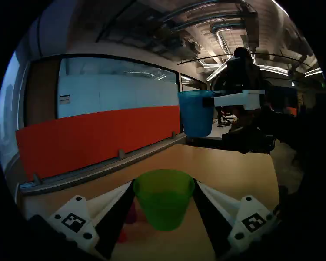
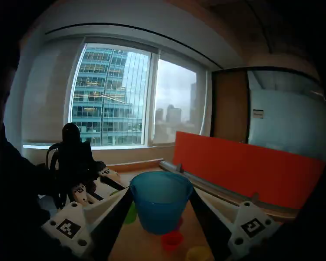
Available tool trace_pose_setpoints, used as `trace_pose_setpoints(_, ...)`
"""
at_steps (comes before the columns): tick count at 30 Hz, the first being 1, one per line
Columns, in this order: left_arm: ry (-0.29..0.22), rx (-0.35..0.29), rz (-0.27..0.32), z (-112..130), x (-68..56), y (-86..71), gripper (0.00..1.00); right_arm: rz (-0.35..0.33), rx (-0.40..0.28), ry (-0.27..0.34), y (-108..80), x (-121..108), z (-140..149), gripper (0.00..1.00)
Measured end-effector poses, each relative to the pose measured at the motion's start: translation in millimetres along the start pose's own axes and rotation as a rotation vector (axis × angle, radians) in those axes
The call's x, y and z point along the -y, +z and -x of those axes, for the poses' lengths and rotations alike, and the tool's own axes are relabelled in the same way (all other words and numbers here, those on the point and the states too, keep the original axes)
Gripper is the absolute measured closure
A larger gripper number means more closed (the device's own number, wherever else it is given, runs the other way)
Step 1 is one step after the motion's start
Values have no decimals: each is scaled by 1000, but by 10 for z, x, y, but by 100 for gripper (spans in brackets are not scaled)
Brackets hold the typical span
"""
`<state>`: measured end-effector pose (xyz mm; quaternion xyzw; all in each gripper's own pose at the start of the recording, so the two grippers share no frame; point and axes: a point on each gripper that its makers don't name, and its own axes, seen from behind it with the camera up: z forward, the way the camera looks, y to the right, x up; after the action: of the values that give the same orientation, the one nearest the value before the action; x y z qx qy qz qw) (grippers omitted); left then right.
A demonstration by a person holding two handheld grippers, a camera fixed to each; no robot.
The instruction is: Pour water
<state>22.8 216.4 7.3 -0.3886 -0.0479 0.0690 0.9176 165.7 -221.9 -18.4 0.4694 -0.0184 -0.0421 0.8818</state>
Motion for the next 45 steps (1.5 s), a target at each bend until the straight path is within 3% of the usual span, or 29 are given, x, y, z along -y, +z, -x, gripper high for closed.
trace_pose_setpoints(24, -13, 142, 0, 563, 61, -11, 11, 19, 93, -20, -82, -115, 765, 7)
trace_pose_setpoints(45, 17, 302, 47, 1124, -113, 32, 11, -4, 239, -31, -138, -127, 1544, 7)
